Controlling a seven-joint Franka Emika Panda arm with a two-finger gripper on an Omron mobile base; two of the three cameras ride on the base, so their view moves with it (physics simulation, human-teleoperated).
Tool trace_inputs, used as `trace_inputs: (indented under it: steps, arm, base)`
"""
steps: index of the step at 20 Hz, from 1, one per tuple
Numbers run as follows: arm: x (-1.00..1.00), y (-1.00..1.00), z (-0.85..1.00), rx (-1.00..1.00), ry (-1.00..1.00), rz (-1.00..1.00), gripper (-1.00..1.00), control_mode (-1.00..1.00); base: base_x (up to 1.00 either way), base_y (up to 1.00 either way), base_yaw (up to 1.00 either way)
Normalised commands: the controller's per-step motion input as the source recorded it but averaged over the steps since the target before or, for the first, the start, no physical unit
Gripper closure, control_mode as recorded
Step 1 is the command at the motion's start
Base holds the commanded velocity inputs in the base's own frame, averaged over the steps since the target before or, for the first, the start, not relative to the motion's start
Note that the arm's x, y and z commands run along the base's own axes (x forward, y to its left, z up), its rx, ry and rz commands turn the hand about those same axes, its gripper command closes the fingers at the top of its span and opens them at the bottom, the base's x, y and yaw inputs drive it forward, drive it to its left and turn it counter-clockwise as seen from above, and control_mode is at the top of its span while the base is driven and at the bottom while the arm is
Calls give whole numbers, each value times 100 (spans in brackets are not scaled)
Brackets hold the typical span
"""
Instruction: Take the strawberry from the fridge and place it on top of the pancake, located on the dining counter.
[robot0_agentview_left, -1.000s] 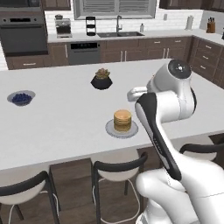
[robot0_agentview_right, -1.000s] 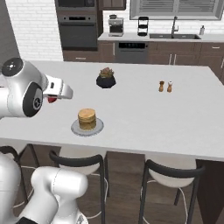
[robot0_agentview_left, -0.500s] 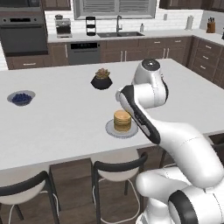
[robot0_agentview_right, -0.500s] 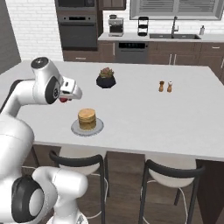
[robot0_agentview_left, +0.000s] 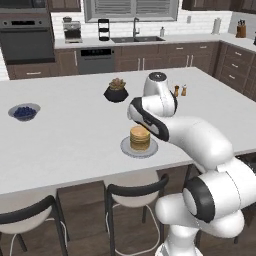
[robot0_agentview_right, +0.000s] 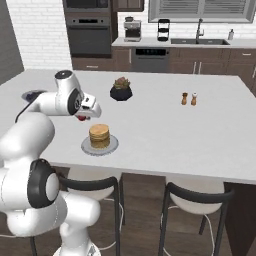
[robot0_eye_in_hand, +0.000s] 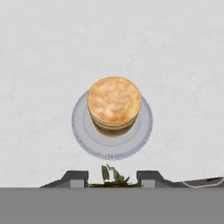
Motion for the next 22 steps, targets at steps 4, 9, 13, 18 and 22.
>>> trace_inputs:
  steps: [4, 9, 13, 18, 22]
  arm:
    - [2, -7, -32, 2, 5, 0, 100, -100]
    - [21, -9, -41, 2, 10, 0, 100, -100]
    - [37, 0, -42, 0, 12, 0, 100, -100]
    - [30, 0, -12, 0, 2, 0, 100, -100]
    - [46, -1, -29, 0, 4, -1, 100, -100]
  base:
    - [0, 0, 0]
    - [0, 0, 0]
    - [0, 0, 0]
    - [0, 0, 0]
    - [0, 0, 0]
